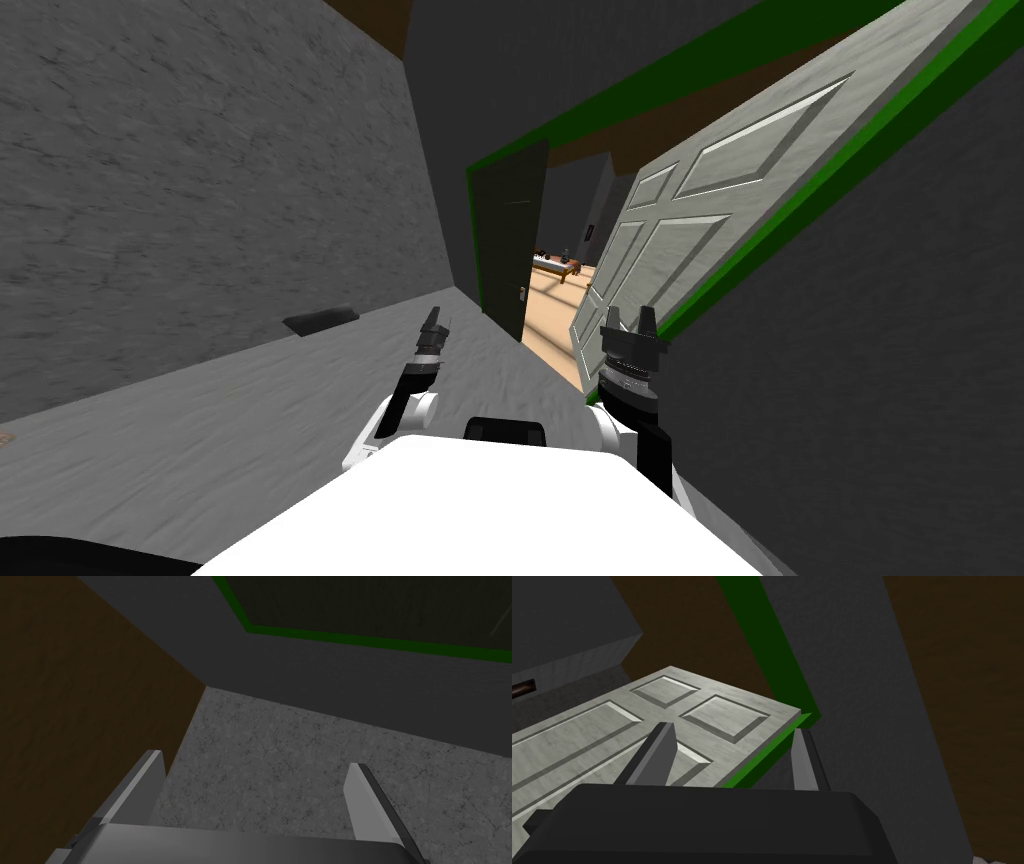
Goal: Push the door open
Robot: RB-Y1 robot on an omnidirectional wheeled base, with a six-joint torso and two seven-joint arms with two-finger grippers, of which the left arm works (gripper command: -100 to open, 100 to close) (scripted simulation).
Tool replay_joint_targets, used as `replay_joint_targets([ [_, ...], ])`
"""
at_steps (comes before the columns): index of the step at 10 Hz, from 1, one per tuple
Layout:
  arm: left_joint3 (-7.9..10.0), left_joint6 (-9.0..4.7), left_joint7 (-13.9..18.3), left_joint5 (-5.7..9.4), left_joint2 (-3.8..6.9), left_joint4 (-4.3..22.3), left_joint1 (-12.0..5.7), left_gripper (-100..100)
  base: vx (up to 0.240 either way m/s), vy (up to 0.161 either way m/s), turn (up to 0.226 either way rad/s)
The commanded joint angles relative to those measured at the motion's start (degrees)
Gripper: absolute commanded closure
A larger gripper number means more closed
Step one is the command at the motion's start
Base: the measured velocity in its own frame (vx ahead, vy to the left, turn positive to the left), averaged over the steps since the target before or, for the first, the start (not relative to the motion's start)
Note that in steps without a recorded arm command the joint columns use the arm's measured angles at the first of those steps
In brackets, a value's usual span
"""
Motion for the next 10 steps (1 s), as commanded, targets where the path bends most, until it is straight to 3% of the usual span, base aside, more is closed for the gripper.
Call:
replay_joint_targets([
  [1, -0.31, -0.54, 0.24, -0.34, 0.15, 1.93, -0.71, -100, 0.097, 0.003, -0.066],
  [10, -1.85, -3.53, 1.67, -2.21, 0.94, 13.3, -5.17, -100, 0.095, 0.017, -0.066],
])
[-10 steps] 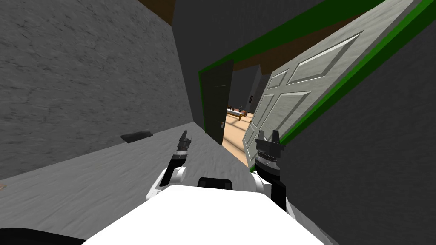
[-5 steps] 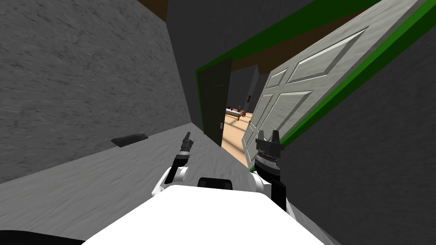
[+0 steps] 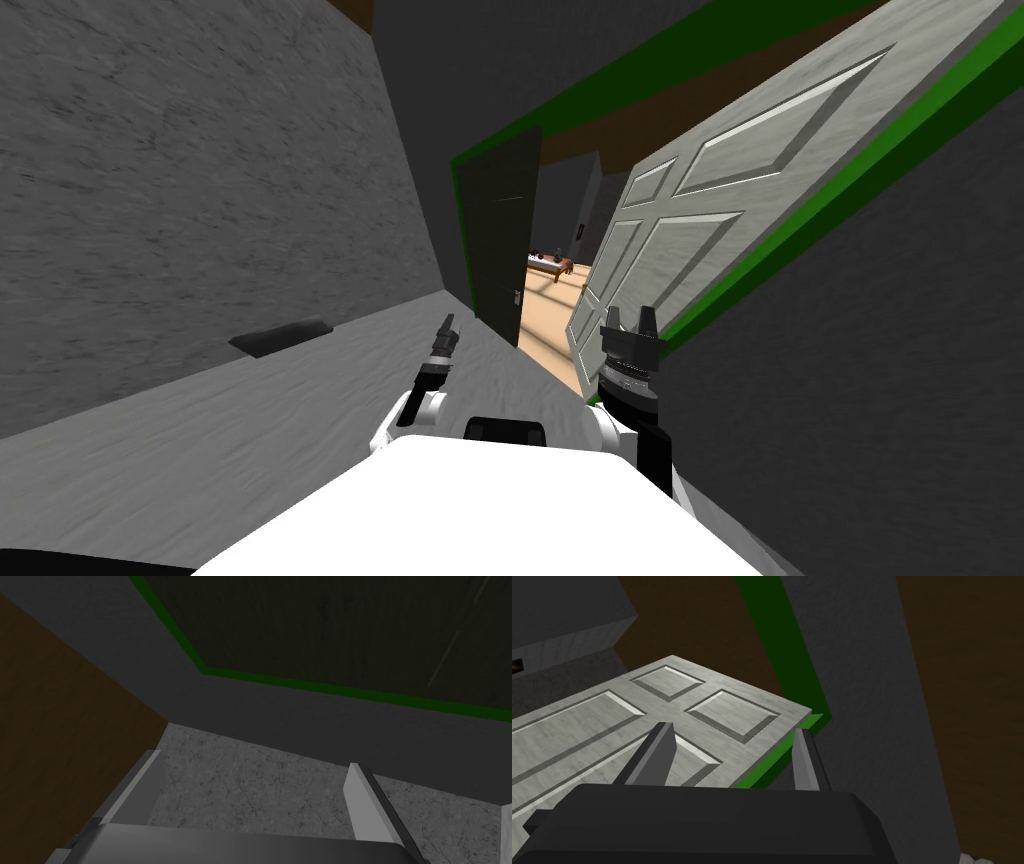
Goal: Push the door open
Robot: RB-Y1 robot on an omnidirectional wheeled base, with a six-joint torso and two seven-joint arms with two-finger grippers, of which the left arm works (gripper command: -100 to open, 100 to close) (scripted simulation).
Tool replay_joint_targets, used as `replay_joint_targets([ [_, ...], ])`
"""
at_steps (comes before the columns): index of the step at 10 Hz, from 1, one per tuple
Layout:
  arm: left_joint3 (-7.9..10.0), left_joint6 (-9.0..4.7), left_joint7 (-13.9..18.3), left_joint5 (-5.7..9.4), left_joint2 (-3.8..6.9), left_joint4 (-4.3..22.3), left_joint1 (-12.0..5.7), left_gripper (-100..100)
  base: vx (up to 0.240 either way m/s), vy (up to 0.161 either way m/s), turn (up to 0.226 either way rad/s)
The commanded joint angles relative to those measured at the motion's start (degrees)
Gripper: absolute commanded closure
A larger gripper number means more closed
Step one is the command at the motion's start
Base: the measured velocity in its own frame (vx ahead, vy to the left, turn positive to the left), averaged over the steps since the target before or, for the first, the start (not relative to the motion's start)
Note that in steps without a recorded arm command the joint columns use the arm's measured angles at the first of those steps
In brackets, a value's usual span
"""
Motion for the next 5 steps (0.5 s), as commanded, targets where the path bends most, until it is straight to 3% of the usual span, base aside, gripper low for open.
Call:
replay_joint_targets([
  [1, -0.21, -0.55, 0.44, -0.29, 0.27, 2.07, -0.81, -100, 0.086, 0.032, -0.078],
  [5, -0.96, -2.0, 1.13, -1.2, 0.48, 7.59, -2.97, -100, 0.1, 0.024, -0.071],
])
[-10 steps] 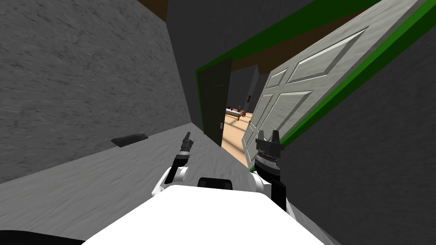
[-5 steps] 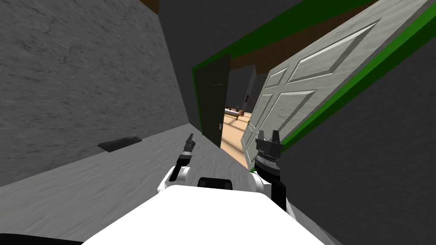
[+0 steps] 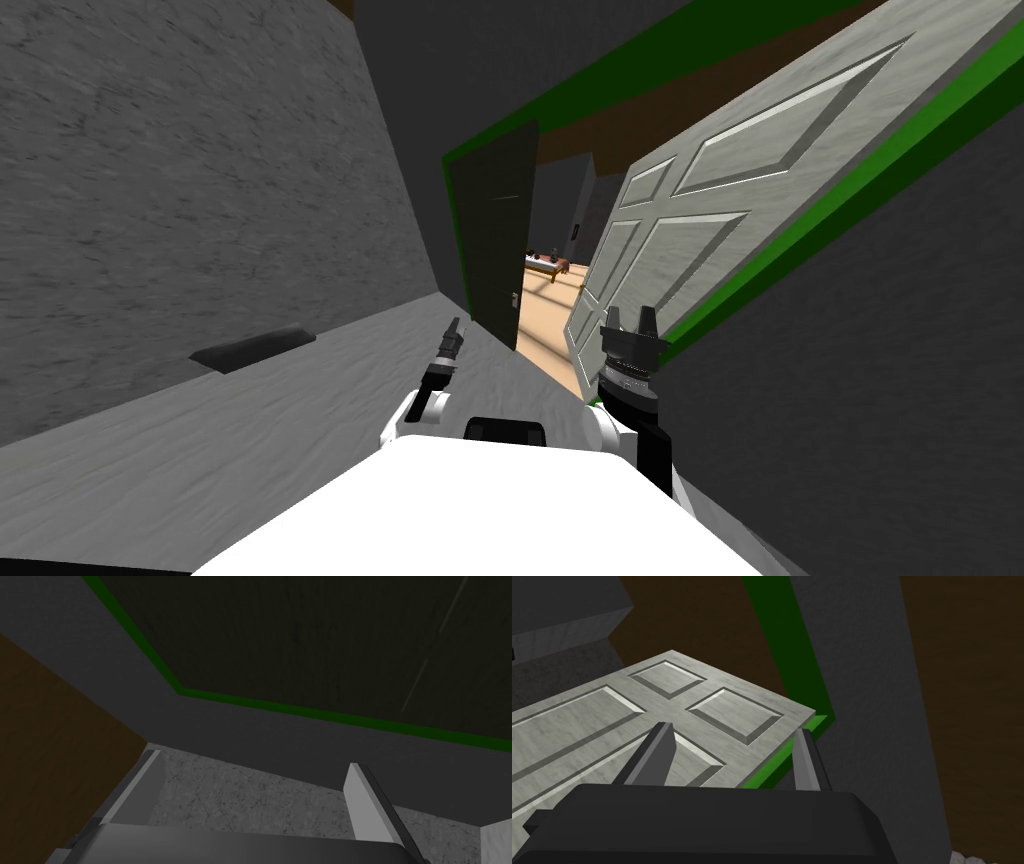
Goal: Push the door open
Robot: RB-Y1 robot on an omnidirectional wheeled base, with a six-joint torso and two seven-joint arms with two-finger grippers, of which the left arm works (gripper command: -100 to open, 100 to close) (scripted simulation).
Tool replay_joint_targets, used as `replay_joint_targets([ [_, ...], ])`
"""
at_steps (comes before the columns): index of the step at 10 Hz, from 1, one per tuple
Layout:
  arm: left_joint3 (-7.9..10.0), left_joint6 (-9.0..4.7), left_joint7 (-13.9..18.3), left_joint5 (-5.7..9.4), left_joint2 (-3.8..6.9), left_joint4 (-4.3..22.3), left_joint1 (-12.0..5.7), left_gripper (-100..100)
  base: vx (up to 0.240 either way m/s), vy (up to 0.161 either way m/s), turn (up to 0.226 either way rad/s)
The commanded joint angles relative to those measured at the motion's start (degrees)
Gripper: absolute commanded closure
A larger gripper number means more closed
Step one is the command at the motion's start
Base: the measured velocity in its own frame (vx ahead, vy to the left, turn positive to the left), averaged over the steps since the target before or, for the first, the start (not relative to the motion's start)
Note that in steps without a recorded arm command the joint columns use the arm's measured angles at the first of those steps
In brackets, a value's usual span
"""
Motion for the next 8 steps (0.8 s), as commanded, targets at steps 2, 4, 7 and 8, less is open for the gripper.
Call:
replay_joint_targets([
  [2, -0.47, -1.12, 0.53, -0.59, 0.15, 3.84, -1.45, -100, 0.092, 0.027, -0.077],
  [4, -0.86, -1.87, 0.88, -1.05, 0.19, 6.68, -2.56, -100, 0.098, 0.031, -0.072],
  [7, -1.44, -2.99, 1.42, -1.75, 0.2, 10.94, -4.23, -100, 0.101, 0.026, -0.071],
  [8, -1.63, -3.36, 1.6, -1.99, 0.18, 12.36, -4.79, -100, 0.087, 0.009, -0.088],
])
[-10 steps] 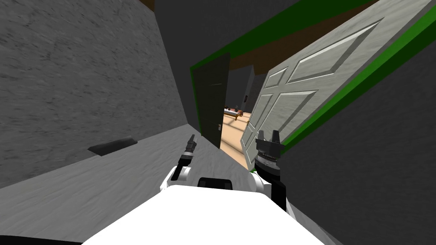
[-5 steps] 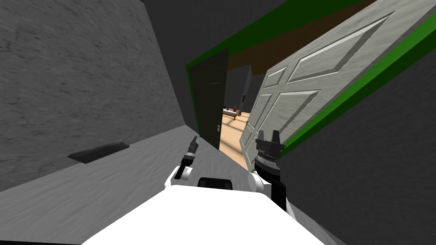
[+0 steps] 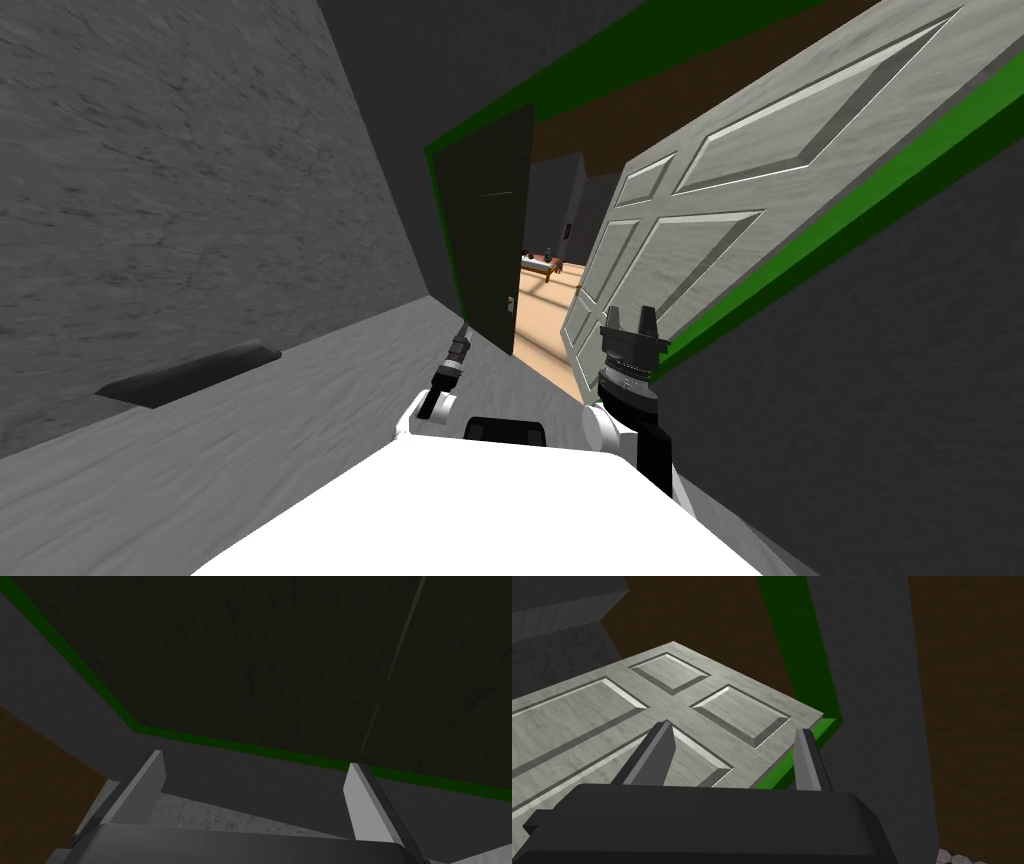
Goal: Push the door open
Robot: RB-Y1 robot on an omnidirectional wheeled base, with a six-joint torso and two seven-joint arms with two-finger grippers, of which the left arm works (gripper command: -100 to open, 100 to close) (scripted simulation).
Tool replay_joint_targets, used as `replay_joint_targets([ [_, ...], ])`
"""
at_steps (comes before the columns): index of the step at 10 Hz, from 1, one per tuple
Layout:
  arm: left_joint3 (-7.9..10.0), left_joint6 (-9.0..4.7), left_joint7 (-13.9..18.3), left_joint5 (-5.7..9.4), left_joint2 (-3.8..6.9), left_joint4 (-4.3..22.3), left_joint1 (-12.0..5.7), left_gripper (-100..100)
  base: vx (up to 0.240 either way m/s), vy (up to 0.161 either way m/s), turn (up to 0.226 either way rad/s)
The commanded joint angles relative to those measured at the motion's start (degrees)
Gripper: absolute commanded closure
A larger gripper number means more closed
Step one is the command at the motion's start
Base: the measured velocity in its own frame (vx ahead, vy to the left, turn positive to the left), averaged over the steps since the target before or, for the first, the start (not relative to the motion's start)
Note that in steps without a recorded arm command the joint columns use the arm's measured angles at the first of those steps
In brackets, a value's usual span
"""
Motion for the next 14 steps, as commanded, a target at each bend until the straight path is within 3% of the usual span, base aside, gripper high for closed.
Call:
replay_joint_targets([
  [1, -0.3, -0.4, 0.46, -0.34, 0.18, 1.95, -0.78, -100, 0.086, 0.026, -0.064],
  [14, -2.68, -4.98, 2.64, -3.22, -0.51, 19.43, -7.63, -100, 0.093, 0.035, -0.071],
])
